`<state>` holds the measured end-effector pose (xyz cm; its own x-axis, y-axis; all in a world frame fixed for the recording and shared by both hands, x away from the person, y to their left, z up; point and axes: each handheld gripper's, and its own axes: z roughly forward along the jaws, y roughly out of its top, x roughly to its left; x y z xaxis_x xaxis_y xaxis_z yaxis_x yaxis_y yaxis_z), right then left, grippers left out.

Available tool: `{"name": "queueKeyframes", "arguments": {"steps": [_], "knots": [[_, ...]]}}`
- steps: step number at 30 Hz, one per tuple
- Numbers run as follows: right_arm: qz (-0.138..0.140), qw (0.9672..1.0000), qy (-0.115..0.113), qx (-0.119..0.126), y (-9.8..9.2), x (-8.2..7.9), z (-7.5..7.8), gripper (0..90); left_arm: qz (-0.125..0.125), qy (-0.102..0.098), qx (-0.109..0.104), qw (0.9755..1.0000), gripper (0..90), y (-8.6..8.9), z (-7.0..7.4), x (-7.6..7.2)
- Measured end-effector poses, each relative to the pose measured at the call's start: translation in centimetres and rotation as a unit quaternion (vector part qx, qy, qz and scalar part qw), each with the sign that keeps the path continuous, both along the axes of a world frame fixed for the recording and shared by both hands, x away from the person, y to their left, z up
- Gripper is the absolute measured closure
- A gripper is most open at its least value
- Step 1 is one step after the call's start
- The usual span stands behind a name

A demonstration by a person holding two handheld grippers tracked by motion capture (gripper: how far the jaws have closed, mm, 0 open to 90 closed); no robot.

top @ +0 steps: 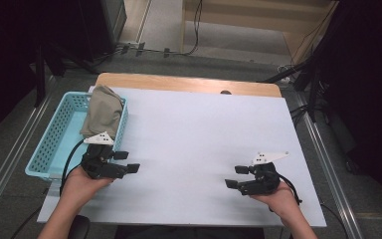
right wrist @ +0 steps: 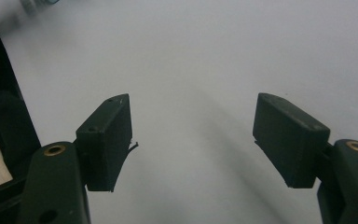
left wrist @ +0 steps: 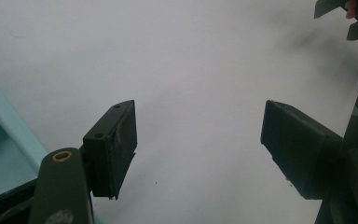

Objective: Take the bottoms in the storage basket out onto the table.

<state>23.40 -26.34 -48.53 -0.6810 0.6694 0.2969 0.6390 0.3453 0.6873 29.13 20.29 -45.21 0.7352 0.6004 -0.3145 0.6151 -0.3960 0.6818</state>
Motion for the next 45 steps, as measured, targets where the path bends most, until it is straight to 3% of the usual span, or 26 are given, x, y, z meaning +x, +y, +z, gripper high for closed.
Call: {"name": "queueKeyframes", "arguments": {"steps": [3,24,32,45], "knots": [[-0.004,1.0,0.0,0.0,-0.17,0.0,-0.08,26.3,0.001,-0.004,0.008,1.0,26.7,-0.14,0.01,-0.09],[0.004,0.9997,-0.004,-0.025,-0.39,-0.36,-0.58,25.6,0.004,-0.006,0.01,0.9999,26.3,-0.2,0.0,-0.16],[0.011,0.9999,-0.008,-0.004,-0.59,-0.44,-0.54,25.6,0.004,-0.006,0.009,0.9999,26.2,-0.2,-0.01,-0.17],[0.013,0.9999,-0.005,-0.01,-0.48,-0.49,-0.66,25.6,0.003,-0.01,0.01,0.9999,23.6,-0.23,0.12,-0.2]]}}
